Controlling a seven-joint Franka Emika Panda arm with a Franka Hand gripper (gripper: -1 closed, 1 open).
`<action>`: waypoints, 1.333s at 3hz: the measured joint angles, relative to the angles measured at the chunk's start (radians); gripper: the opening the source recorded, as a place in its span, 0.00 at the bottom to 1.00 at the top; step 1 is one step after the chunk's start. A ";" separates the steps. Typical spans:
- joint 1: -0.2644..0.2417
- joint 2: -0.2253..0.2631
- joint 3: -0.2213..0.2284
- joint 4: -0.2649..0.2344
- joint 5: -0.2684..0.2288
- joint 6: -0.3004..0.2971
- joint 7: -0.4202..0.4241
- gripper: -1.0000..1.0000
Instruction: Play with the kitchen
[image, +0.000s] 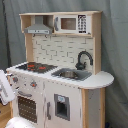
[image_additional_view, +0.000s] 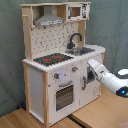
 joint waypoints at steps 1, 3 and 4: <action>-0.001 0.000 -0.061 -0.021 -0.029 0.036 -0.062 1.00; -0.027 0.000 -0.202 -0.040 -0.040 0.088 -0.212 1.00; -0.075 0.002 -0.292 -0.037 -0.037 0.091 -0.199 1.00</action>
